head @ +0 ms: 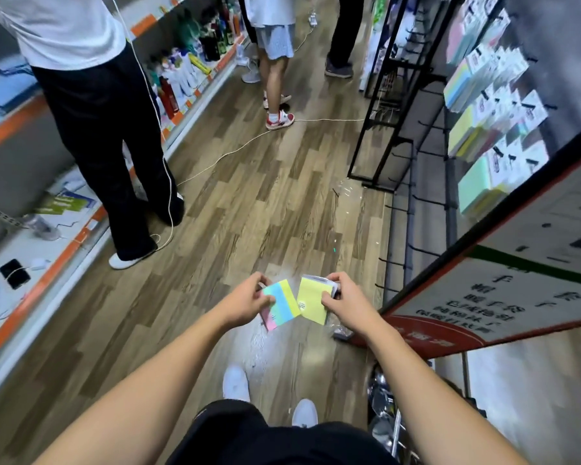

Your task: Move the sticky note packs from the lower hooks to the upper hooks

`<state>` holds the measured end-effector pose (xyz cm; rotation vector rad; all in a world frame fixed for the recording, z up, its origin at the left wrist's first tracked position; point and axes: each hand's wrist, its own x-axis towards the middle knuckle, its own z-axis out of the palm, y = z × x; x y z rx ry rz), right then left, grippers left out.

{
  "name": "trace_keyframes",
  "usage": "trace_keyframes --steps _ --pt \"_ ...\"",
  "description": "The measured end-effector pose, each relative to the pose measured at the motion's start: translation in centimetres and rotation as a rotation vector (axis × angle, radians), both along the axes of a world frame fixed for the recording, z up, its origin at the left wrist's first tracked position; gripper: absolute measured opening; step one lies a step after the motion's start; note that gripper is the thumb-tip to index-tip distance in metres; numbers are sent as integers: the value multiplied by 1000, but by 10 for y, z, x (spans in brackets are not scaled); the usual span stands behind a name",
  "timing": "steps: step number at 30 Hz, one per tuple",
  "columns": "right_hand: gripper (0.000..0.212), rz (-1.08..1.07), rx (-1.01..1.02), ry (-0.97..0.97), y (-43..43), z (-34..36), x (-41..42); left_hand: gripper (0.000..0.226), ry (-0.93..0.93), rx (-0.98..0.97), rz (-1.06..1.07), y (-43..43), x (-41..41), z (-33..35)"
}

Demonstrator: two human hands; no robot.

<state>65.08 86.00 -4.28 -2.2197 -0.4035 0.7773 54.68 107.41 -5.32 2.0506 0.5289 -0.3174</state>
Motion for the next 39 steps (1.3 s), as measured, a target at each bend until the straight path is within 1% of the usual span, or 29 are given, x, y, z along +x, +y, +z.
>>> trace_keyframes --steps 5,6,9,10,13,20,25,29,35,39 --pt "7 -20 23 -60 32 -5 35 18 -43 -47 30 38 41 -15" --pt "8 -34 39 -70 42 -7 43 19 -50 -52 29 48 51 -16" --pt "21 -79 37 -124 81 -13 71 22 -66 -57 -2 85 89 -18" --pt "22 -99 32 -135 96 -12 81 24 -77 -64 -8 100 102 -18" --pt "16 -142 3 -139 139 -4 107 29 -100 -56 -23 145 135 -15" --pt "18 -185 -40 -171 216 5 155 16 -73 -71 -45 222 192 -13" --pt "19 -157 -62 -149 245 0 182 16 -72 -63 -97 253 221 -17" --pt "18 -157 -44 -144 263 -4 215 16 -66 -81 -99 269 255 -20" --pt "20 -198 8 -121 283 -19 300 19 -67 -57 -114 293 339 -19" --pt "19 -224 49 -114 299 -20 365 19 -58 1 -93 316 400 -10"
